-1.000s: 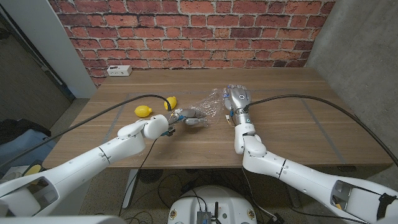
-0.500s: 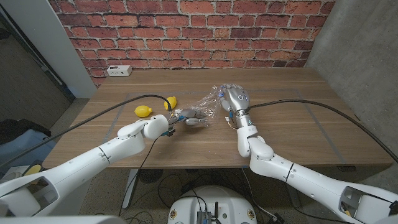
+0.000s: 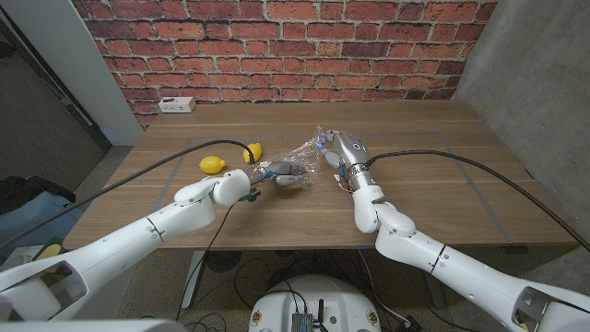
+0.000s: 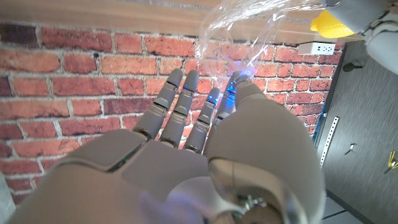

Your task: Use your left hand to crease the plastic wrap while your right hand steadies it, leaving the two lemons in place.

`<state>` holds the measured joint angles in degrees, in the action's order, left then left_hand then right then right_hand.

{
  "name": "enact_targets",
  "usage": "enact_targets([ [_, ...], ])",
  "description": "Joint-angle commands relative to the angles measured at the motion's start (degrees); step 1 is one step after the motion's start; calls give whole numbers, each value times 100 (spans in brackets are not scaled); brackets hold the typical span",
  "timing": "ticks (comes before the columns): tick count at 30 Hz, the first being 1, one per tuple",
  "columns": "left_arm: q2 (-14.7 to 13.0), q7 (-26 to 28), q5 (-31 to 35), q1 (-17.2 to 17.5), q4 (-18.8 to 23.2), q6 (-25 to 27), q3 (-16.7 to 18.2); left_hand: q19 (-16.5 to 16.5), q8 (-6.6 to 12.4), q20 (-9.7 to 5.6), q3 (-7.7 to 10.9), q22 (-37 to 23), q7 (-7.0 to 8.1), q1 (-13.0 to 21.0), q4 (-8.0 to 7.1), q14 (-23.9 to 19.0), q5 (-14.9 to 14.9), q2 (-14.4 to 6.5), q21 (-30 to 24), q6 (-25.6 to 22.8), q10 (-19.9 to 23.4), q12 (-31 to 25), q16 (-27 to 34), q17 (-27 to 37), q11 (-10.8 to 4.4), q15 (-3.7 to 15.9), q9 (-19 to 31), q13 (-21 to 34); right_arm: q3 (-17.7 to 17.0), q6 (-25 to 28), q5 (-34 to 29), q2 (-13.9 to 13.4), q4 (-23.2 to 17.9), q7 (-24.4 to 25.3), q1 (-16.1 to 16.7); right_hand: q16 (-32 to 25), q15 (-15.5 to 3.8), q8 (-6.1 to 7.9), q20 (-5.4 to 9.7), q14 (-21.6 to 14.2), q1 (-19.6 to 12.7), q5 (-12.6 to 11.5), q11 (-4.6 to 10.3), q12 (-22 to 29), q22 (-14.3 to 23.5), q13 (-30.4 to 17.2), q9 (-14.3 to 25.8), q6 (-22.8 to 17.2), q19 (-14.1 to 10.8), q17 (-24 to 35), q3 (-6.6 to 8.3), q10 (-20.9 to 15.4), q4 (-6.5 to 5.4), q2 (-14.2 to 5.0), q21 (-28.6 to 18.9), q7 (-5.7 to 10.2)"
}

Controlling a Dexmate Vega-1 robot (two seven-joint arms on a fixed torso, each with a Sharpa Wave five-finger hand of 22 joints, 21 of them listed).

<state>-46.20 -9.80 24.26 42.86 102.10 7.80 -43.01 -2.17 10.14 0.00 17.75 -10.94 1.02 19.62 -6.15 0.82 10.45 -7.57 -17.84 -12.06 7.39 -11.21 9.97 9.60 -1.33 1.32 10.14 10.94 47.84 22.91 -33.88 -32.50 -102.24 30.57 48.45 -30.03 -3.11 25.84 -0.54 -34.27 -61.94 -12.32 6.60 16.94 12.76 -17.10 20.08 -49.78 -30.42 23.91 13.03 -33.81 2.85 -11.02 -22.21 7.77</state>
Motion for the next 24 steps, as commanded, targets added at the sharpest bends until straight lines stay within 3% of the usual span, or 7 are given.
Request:
enact_targets([
  [1,27,4,29,-30,-20,8,-5,-15,22,48,11,-19,-1,-58,35,47,39,0,25,40,-40,-23,5,10,4,24,2,12,-444,-225,976,-28,-382,-954,160,-221,-876,51,74,-333,22,-60,-57,192,136,-93,108,108,-160,204,64,-401,-114,-39,-210,-32],
  [9,33,-1,19,-40,-37,22,-4,-16,9,40,19,-19,10,-64,47,60,40,-8,33,93,-51,-26,5,9,19,22,2,12,-662,-1135,1660,-287,-234,-1400,111,-259,-894,108,111,-505,-9,-82,-43,325,237,-180,188,163,-54,292,150,-672,-155,-2,-312,-62],
  [19,42,-28,7,-63,-36,9,-17,-11,18,55,26,-19,12,-71,60,56,39,-11,41,92,-50,-34,11,8,2,12,2,12,-806,-2114,1964,-415,126,-1586,37,8,-881,197,89,-291,-32,-105,-55,258,332,-244,276,153,181,212,213,-518,-171,78,-377,-100],
  [24,35,-28,-3,-54,-1,26,-4,-9,22,76,30,-19,21,-77,69,47,38,-11,46,94,-44,-41,16,8,42,3,2,12,-797,-2587,2181,-435,372,-1966,-142,155,-889,234,143,-176,-58,-114,-83,173,369,-243,319,154,218,150,234,-366,-154,123,-437,-95],
])
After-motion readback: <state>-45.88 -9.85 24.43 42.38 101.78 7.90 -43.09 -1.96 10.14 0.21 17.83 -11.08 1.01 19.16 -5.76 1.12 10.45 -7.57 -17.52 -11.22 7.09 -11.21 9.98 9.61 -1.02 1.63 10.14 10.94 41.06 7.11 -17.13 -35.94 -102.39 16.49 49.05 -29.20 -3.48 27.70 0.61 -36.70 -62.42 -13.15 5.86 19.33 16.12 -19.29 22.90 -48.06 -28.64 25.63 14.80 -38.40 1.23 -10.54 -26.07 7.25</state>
